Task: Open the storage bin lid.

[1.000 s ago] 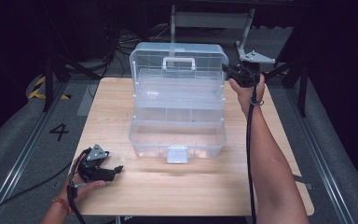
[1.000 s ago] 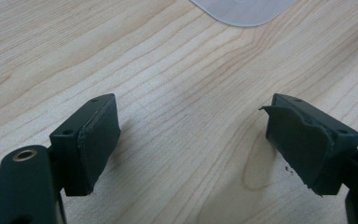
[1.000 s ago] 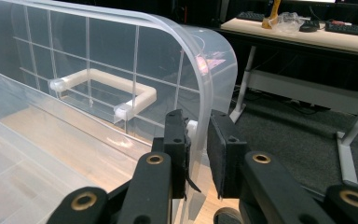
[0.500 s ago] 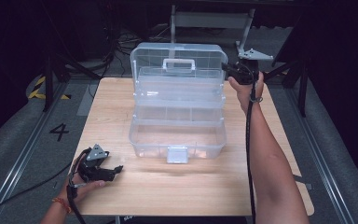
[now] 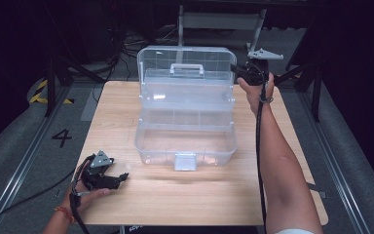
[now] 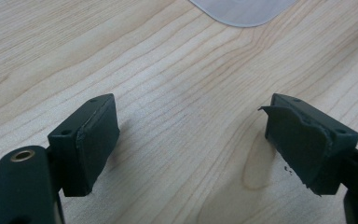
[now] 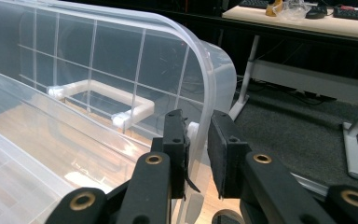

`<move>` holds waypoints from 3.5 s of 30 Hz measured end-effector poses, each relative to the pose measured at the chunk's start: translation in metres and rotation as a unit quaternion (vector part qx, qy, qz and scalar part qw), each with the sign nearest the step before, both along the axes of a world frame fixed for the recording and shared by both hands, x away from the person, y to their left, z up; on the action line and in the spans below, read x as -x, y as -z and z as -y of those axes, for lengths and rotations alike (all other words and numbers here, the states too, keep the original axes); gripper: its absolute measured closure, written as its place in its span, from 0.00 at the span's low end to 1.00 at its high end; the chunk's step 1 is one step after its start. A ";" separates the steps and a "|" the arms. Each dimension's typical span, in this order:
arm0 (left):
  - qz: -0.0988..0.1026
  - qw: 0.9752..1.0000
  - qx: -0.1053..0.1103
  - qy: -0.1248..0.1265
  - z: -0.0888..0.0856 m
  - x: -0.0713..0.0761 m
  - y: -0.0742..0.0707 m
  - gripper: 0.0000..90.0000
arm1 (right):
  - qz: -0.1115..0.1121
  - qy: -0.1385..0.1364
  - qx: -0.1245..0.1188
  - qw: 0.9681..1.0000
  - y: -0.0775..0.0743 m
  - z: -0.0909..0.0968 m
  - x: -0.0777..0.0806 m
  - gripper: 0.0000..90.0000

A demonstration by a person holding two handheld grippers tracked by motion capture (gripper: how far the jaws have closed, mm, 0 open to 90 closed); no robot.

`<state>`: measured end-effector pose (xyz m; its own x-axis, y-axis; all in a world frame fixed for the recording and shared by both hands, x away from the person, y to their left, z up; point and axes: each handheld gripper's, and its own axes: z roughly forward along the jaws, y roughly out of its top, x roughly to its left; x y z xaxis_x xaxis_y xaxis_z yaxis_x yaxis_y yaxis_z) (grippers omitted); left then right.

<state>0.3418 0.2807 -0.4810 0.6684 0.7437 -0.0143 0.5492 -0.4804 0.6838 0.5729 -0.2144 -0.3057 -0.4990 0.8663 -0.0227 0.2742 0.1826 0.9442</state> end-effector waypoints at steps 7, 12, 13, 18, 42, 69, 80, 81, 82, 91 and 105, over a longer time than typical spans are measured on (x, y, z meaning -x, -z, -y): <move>0.000 1.000 0.000 0.000 0.000 0.000 0.000 0.20 | -0.001 0.003 0.002 1.000 0.001 -0.001 -0.002 0.86; 0.001 1.000 -0.001 -0.001 0.000 0.000 0.000 0.20 | -0.002 0.009 0.003 1.000 0.002 -0.002 -0.004 0.86; 0.001 1.000 -0.001 -0.001 0.000 0.000 0.000 0.20 | -0.004 0.010 0.003 1.000 0.002 -0.002 -0.005 0.86; 0.002 1.000 -0.002 -0.002 0.000 0.000 0.000 0.20 | -0.009 0.013 0.008 1.000 0.002 -0.004 -0.010 0.85; 0.002 1.000 -0.004 -0.003 0.000 0.000 0.000 0.20 | -0.022 0.018 0.008 1.000 0.010 -0.004 -0.025 0.84; -0.001 1.000 0.000 0.000 0.000 0.000 0.000 0.20 | -0.040 0.027 0.019 0.999 0.016 -0.007 -0.039 0.82; 0.001 1.000 -0.001 0.000 0.000 0.000 0.000 0.20 | -0.045 0.027 0.028 0.998 0.018 -0.007 -0.042 0.80; 0.001 1.000 -0.001 0.000 0.000 0.000 0.000 0.20 | -0.046 0.028 0.032 0.998 0.019 -0.008 -0.042 0.79; 0.001 1.000 -0.001 0.000 0.000 0.000 0.000 0.20 | -0.046 0.029 0.035 0.998 0.020 -0.009 -0.043 0.79; 0.001 1.000 -0.001 0.000 0.000 0.000 0.000 0.20 | -0.053 0.028 0.029 0.998 0.023 -0.008 -0.045 0.78; 0.000 1.000 -0.002 0.001 0.000 -0.001 0.000 0.20 | -0.053 0.014 0.061 0.997 0.025 -0.008 -0.041 0.86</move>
<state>0.3426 0.2804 -0.4810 0.6693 0.7429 -0.0111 0.5484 -0.4839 0.6819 0.6143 -0.2061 -0.3304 -0.4796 0.8741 -0.0766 0.3782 0.2847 0.8809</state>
